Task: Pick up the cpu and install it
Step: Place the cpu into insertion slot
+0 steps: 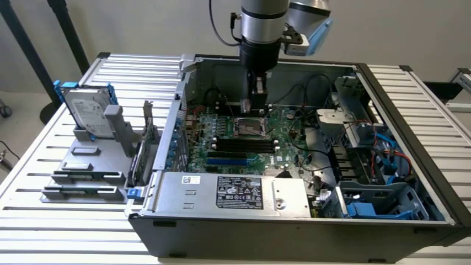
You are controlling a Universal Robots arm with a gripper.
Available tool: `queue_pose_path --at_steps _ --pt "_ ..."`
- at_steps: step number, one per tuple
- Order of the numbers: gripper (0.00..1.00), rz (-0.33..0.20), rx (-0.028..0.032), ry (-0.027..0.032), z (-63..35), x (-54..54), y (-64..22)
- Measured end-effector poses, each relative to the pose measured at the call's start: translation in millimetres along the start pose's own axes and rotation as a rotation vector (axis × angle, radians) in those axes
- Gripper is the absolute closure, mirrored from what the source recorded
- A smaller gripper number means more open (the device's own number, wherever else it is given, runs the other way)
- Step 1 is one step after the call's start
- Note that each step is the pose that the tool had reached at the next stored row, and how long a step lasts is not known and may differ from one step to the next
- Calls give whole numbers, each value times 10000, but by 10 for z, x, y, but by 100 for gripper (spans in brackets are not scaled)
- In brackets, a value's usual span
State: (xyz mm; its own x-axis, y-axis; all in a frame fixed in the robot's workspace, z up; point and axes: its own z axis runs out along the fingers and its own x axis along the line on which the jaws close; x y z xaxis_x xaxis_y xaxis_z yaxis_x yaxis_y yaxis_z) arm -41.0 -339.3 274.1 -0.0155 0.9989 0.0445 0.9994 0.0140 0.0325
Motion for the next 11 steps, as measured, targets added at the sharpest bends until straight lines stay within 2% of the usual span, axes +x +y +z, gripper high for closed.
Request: queue_pose_path --at_steps 7,11 --pt "45 284 -18 9 126 -14 -5" --pt "45 297 -29 73 191 -17 -7"
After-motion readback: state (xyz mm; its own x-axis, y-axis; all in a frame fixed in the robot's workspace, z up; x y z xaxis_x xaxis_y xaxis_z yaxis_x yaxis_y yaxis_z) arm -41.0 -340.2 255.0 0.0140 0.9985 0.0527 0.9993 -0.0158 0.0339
